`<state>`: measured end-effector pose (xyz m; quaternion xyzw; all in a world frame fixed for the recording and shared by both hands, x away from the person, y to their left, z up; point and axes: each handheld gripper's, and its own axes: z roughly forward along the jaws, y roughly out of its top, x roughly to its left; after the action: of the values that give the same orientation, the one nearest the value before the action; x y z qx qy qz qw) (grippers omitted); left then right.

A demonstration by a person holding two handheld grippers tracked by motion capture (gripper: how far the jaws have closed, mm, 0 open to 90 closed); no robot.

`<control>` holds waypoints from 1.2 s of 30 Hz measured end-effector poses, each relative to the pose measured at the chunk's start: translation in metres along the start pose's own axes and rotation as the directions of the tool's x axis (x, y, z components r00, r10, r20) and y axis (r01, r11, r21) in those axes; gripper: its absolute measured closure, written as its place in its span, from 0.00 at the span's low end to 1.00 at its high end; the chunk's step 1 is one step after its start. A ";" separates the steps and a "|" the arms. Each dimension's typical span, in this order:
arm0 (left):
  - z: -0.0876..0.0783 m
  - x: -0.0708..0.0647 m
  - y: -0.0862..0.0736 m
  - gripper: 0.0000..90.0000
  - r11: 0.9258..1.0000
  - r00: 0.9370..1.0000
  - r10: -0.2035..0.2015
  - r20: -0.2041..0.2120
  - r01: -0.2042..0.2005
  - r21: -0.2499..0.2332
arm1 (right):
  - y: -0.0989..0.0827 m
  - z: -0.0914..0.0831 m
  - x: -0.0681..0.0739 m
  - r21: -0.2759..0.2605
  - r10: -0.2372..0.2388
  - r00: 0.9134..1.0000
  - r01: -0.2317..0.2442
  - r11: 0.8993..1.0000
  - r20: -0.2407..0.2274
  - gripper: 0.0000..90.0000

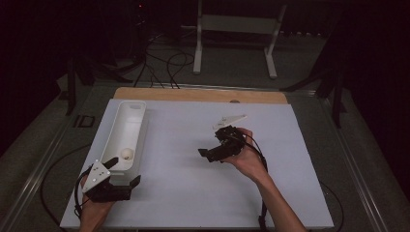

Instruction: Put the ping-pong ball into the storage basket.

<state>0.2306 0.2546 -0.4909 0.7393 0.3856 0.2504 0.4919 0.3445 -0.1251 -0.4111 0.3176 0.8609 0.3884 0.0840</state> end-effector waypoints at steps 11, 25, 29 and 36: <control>0.000 0.001 0.000 0.00 1.000 1.000 -0.009 -0.003 0.009 -0.004 | -0.030 -0.012 -0.010 -0.019 0.049 0.999 -0.048 0.999 0.011 0.10; -0.003 0.003 0.001 0.00 0.999 1.000 -0.026 -0.011 0.026 -0.021 | -0.068 -0.028 -0.026 -0.037 0.096 0.993 -0.093 0.995 0.064 0.10; -0.004 0.004 0.001 0.00 0.999 0.999 -0.031 -0.017 0.030 -0.028 | -0.081 -0.033 -0.027 -0.052 0.106 0.991 -0.102 0.993 0.077 0.10; -0.004 0.004 0.001 0.00 0.999 0.999 -0.031 -0.017 0.030 -0.028 | -0.100 -0.039 -0.029 -0.072 0.117 0.989 -0.110 0.991 0.094 0.10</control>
<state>0.2305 0.2599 -0.4886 0.7243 0.3977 0.2547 0.5024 0.3038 -0.2171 -0.4598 0.3817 0.8228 0.4053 0.1143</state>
